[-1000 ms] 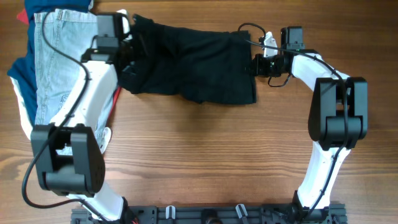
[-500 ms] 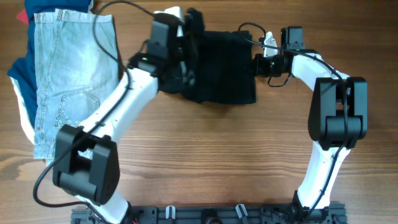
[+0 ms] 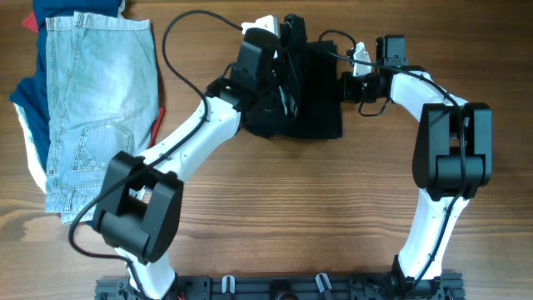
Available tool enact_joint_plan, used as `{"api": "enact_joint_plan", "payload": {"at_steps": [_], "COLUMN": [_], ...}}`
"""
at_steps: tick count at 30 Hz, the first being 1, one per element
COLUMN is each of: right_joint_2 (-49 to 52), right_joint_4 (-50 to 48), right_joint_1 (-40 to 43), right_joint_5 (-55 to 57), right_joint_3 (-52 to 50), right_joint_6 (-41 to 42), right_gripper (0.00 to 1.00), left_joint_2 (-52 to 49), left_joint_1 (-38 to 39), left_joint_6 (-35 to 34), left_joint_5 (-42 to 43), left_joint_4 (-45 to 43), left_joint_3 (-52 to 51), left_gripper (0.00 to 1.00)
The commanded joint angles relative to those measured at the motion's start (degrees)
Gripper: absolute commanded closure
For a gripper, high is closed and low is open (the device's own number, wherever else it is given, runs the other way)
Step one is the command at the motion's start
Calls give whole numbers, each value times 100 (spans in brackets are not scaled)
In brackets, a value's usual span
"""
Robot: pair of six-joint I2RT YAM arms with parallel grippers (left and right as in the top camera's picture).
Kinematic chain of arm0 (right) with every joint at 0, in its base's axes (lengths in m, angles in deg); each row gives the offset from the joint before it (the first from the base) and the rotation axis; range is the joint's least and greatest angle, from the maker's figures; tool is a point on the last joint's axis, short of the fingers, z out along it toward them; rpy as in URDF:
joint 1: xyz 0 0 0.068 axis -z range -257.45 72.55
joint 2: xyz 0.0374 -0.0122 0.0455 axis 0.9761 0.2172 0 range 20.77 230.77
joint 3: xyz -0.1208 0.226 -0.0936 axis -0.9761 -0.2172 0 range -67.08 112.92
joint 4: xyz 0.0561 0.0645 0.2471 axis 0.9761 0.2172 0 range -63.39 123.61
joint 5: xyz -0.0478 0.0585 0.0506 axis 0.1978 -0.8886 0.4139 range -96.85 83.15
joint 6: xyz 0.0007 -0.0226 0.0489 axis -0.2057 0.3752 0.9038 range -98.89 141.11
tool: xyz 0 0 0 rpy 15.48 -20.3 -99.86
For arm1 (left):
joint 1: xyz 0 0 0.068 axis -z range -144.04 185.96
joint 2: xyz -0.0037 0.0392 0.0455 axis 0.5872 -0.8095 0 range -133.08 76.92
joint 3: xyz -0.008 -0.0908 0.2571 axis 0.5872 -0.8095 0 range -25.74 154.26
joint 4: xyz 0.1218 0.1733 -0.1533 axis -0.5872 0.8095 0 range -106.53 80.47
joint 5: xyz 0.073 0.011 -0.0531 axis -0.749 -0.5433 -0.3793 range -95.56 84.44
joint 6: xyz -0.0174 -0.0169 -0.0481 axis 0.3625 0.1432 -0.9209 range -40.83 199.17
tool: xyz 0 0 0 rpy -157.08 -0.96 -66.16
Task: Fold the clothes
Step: 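Fold the left half over toward the right gripper with the left gripper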
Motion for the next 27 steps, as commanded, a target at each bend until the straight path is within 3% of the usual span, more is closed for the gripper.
{"api": "enact_joint_plan", "payload": {"at_steps": [1, 13, 14, 16, 18, 19, 27], "right_joint_2": [483, 483, 483, 481, 481, 481, 85], "right_joint_4": [61, 42, 28, -68, -184, -214, -48], "right_joint_1": [-111, -111, -111, -109, -61, -33, 450], "right_joint_5": [356, 356, 356, 267, -42, -190, -595], "right_joint_3": [-125, -125, -125, -122, -72, -28, 470], "right_joint_6": [17, 17, 20, 22, 22, 22, 42], "right_gripper": [96, 96, 96, 96, 95, 92, 65], "left_joint_2": [-98, -455, -455, -455, -455, -455, -428], "left_joint_1": [175, 350, 365, 380, 380, 378, 225], "left_joint_6": [-214, -490, -490, -492, -492, -492, -487], "left_joint_5": [17, -2, -26, -42, -42, -42, -35], "left_joint_4": [-271, -765, -787, -846, -890, -894, -885], "left_joint_3": [155, 155, 155, 155, 155, 155, 155], "left_gripper": [96, 96, 91, 65, 7, 0, 0]}}
